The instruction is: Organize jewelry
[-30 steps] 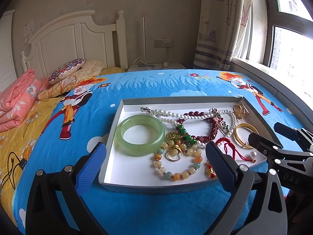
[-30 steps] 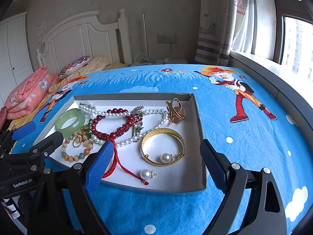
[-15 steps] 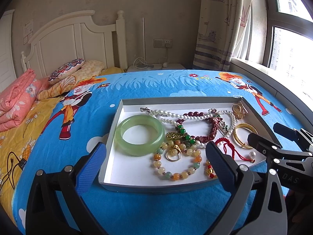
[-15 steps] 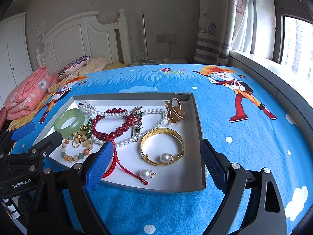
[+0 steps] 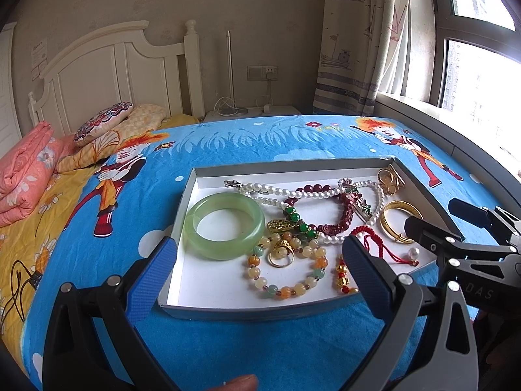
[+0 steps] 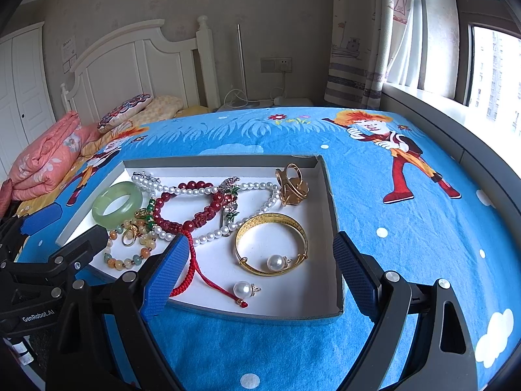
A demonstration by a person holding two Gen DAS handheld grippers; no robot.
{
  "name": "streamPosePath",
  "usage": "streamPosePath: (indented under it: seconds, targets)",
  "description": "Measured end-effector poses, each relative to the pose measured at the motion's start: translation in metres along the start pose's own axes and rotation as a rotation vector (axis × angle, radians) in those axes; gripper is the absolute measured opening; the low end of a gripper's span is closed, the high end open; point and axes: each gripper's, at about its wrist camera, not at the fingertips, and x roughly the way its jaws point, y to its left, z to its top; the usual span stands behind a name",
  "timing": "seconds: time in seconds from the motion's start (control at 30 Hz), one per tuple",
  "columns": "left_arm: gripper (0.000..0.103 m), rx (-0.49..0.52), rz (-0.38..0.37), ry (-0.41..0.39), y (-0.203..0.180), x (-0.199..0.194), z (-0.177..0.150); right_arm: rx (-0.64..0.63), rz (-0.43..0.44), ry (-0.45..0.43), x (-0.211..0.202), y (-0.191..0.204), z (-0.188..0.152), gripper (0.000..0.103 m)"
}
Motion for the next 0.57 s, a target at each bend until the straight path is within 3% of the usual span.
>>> streamPosePath:
  seconds: [0.17,0.3,0.37,0.43,0.57]
  targets:
    - [0.101,-0.024,-0.010,0.010,0.008,0.002,-0.001,0.003,0.004,-0.003,0.000,0.000,0.000,0.086]
    - [0.101,-0.061,0.035,0.014,0.018,0.001,-0.003,0.007,0.018,-0.029,-0.005,-0.002,0.000,0.086]
    - [0.101,-0.040,0.040,0.056,0.017,0.003,-0.005,0.010,0.023,-0.044,-0.016,-0.003,-0.003,0.086]
    - [0.101,-0.028,0.035,0.140,0.017,0.006,-0.011,-0.005,0.057,-0.010,-0.026,-0.001,-0.010,0.086]
    - [0.101,-0.037,0.030,0.191,0.023,-0.008,-0.024,-0.081,0.081,0.127,-0.033,0.013,-0.031,0.086]
